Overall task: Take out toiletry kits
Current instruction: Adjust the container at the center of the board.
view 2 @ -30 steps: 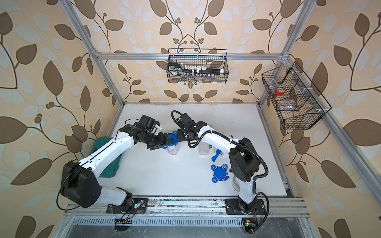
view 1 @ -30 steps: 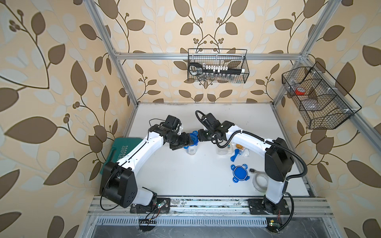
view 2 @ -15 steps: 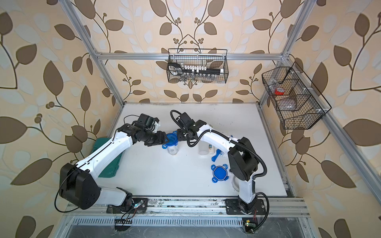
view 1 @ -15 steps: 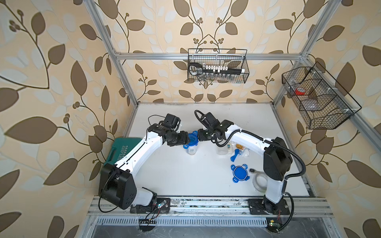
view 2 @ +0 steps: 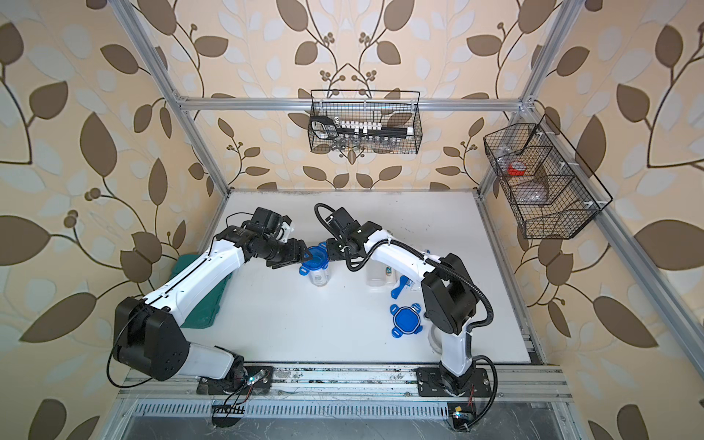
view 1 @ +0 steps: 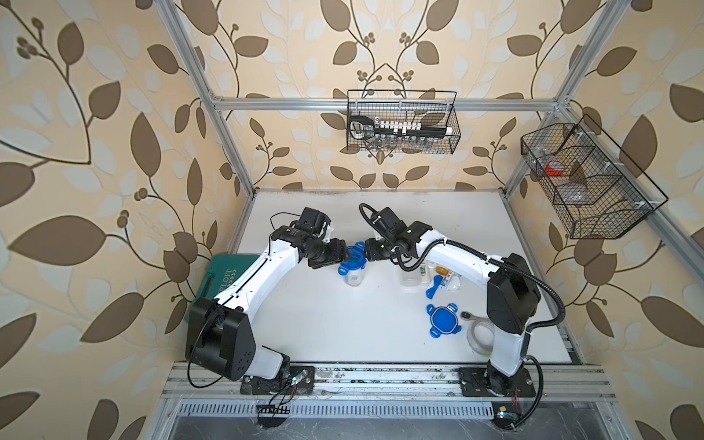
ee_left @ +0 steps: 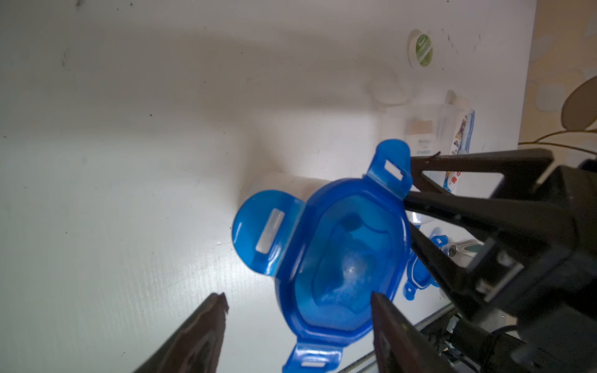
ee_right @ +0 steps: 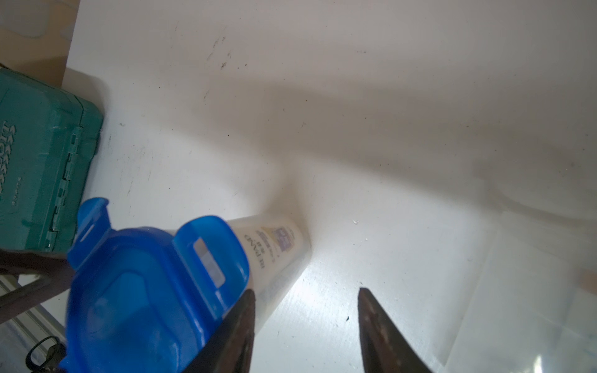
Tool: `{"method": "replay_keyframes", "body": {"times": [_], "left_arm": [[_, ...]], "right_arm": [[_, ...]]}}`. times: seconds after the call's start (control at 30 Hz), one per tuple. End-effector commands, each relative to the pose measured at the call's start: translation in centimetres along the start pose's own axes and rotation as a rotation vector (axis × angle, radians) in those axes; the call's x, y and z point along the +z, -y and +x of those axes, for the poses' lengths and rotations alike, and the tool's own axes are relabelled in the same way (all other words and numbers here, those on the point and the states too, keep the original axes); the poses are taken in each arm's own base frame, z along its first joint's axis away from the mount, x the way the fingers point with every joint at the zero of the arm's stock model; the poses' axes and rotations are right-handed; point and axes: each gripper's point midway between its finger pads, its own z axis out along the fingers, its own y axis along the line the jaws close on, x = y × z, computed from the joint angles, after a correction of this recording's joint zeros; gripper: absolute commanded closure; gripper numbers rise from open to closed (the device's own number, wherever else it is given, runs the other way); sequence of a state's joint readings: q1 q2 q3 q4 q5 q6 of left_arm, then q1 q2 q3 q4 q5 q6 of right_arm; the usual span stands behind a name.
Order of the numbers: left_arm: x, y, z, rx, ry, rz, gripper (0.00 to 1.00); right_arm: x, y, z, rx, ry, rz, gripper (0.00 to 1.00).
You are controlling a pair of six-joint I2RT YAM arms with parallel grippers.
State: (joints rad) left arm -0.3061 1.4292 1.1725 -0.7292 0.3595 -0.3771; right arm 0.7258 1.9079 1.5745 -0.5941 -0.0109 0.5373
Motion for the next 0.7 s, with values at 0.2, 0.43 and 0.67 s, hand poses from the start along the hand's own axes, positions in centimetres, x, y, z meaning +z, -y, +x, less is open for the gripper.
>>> {"method": "replay_keyframes", "body": {"times": [0.2,0.43,0.67], "left_arm": [[2.4,-0.5,-0.3,-0.038,-0.033,0.007,0.30],[2.6,-0.4,1.5,-0.056,-0.069,0.034,0.32],[2.2,0.1,1.9,-0.062,-0.076,0.042,0.32]], "right_arm": [[0.1,0.7,-1.2,0.010,0.012,0.068,0.49],[0.4,0.4,-1.8,0.001,0.012,0.075,0.49],[1.0,-1.6,-3.4,-0.013,0.015,0.037,0.49]]}}
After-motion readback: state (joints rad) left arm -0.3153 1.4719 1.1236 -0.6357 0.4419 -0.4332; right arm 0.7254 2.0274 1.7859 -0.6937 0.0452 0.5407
